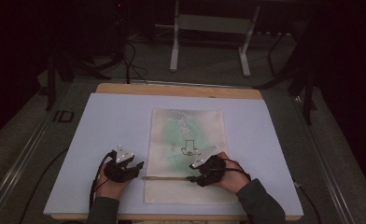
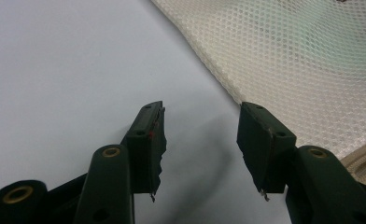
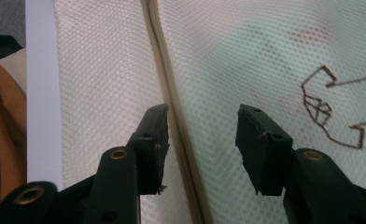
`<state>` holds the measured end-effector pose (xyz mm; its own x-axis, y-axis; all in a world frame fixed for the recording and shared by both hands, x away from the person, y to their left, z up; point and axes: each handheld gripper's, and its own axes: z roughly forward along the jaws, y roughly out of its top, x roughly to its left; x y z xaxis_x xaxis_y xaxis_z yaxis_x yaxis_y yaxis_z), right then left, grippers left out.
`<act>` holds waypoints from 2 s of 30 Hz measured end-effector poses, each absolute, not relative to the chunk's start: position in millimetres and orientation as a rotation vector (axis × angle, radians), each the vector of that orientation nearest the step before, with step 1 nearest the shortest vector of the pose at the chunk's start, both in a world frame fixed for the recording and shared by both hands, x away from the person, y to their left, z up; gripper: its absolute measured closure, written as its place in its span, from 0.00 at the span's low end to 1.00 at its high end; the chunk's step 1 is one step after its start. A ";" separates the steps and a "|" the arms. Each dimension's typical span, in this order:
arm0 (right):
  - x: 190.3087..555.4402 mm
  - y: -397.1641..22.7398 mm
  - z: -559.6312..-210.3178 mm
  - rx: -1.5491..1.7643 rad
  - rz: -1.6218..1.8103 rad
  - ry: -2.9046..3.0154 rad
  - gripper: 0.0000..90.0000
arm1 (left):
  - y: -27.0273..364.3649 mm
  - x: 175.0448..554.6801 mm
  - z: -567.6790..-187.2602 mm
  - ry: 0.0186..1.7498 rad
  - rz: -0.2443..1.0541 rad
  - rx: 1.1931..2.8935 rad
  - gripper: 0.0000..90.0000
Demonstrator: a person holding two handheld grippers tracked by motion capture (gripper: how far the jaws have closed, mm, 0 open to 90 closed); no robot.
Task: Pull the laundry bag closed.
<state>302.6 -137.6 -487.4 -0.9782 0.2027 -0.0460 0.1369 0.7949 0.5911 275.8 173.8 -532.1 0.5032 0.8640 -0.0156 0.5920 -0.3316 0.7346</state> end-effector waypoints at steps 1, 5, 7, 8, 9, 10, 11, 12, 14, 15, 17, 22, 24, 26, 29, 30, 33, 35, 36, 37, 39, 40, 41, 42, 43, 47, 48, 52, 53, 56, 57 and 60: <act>302.3 -135.9 -487.1 0.270 0.929 2.877 0.60 | 173.8 275.9 -532.2 1.187 0.501 2.052 0.56; 302.2 -129.8 -487.3 0.254 0.932 2.883 0.60 | 173.8 275.8 -532.2 1.187 0.501 2.056 0.56; 301.9 -126.6 -487.8 0.242 0.933 2.886 0.60 | 173.7 276.0 -532.4 1.188 0.498 2.057 0.56; 301.6 -124.9 -487.9 0.243 0.931 2.890 0.60 | 173.6 276.2 -532.6 1.188 0.494 2.058 0.56; 301.8 -123.2 -488.3 0.233 0.930 2.891 0.60 | 173.6 276.2 -532.6 1.188 0.494 2.058 0.56; 301.8 -121.5 -488.4 0.230 0.931 2.895 0.60 | 173.2 276.2 -532.7 1.188 0.492 2.059 0.56; 301.9 -119.7 -488.6 0.231 0.933 2.896 0.60 | 173.0 276.2 -532.6 1.187 0.492 2.060 0.56; 302.1 -118.0 -488.8 0.227 0.931 2.898 0.60 | 173.0 276.2 -532.6 1.186 0.492 2.060 0.56; 302.0 -114.3 -489.0 0.224 0.931 2.902 0.60 | 173.3 276.3 -532.5 1.187 0.491 2.060 0.56; 302.2 -112.6 -488.9 0.215 0.928 2.906 0.61 | 173.5 276.4 -532.5 1.187 0.490 2.057 0.56; 301.7 -110.7 -488.8 0.217 0.932 2.907 0.60 | 173.7 276.4 -532.4 1.186 0.489 2.056 0.56; 302.6 -99.9 -488.2 0.192 0.940 2.915 0.57 | 173.8 276.0 -531.7 1.180 0.480 2.054 0.57; 302.7 -96.4 -488.2 0.186 0.933 2.922 0.57 | 173.5 276.2 -532.0 1.181 0.478 2.052 0.58; 303.1 -92.8 -488.7 0.181 0.929 2.928 0.57 | 173.5 276.2 -532.1 1.181 0.477 2.051 0.58; 303.7 -89.1 -489.3 0.177 0.925 2.933 0.56 | 174.1 276.2 -531.8 1.182 0.479 2.048 0.58; 303.7 -89.1 -489.3 0.177 0.925 2.933 0.56 | 174.1 276.2 -531.8 1.182 0.479 2.048 0.58; 303.5 -84.9 -490.2 0.180 0.936 2.939 0.55 | 174.5 276.3 -531.8 1.183 0.478 2.048 0.58; 302.9 -82.5 -490.7 0.170 0.933 2.943 0.55 | 174.4 276.1 -531.5 1.181 0.479 2.050 0.58; 302.8 -81.7 -490.9 0.166 0.932 2.944 0.55 | 174.4 276.1 -531.5 1.181 0.479 2.050 0.58; 302.5 -80.6 -491.0 0.163 0.932 2.946 0.55 | 174.4 276.1 -531.5 1.181 0.479 2.050 0.58; 302.3 -78.6 -490.8 0.152 0.931 2.946 0.56 | 174.6 276.2 -531.4 1.180 0.479 2.051 0.58; 302.3 -78.6 -490.8 0.152 0.931 2.946 0.56 | 174.6 276.2 -531.4 1.180 0.479 2.051 0.58; 302.1 -76.4 -490.6 0.146 0.936 2.944 0.56 | 174.6 276.2 -531.5 1.181 0.478 2.050 0.58; 301.9 -75.2 -490.4 0.150 0.933 2.948 0.56 | 174.6 276.2 -531.5 1.181 0.478 2.050 0.58; 302.0 -73.9 -490.5 0.145 0.933 2.949 0.56 | 174.6 276.2 -531.5 1.181 0.480 2.047 0.58; 302.5 -69.1 -490.2 0.133 0.932 2.945 0.56 | 174.9 276.4 -531.6 1.185 0.481 2.045 0.57; 302.5 -69.1 -490.2 0.133 0.932 2.945 0.56 | 174.9 276.4 -531.6 1.185 0.481 2.045 0.57; 302.4 -64.6 -488.9 0.123 0.928 2.947 0.56 | 175.2 276.4 -531.5 1.185 0.481 2.048 0.57; 302.0 -62.3 -489.4 0.121 0.936 2.946 0.57 | 175.2 276.4 -531.5 1.187 0.482 2.046 0.57; 300.8 -57.8 -492.3 0.114 0.938 2.951 0.58 | 175.6 276.5 -531.3 1.186 0.481 2.049 0.57; 300.2 -56.2 -493.2 0.114 0.930 2.958 0.60 | 175.8 276.3 -531.1 1.184 0.484 2.050 0.57; 299.1 -50.9 -495.4 0.099 0.933 2.973 0.64 | 175.9 276.4 -531.1 1.186 0.484 2.047 0.57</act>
<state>299.1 -50.9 -495.4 -0.9977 0.0679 -0.0038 0.0535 0.8188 0.5716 276.4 175.9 -531.1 0.5086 0.8605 -0.0295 0.5942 -0.3260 0.7353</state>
